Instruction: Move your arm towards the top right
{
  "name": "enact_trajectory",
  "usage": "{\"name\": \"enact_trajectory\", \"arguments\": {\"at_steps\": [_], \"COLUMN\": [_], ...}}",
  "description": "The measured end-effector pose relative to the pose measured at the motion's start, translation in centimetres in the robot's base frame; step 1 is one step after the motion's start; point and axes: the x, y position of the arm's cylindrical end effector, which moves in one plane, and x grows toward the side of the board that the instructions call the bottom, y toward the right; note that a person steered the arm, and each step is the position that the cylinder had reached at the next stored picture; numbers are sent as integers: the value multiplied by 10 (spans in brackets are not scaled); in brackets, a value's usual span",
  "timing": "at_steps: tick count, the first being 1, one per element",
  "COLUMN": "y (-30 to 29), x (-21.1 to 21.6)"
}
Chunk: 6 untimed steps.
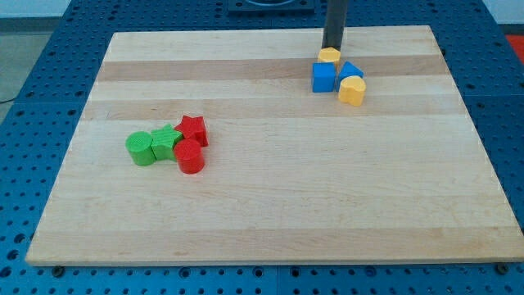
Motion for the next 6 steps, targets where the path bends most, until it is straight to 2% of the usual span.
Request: {"name": "enact_trajectory", "arguments": {"at_steps": [2,4,5,6], "y": [0,8,23,73], "x": [10,-6,-28,-30]}}
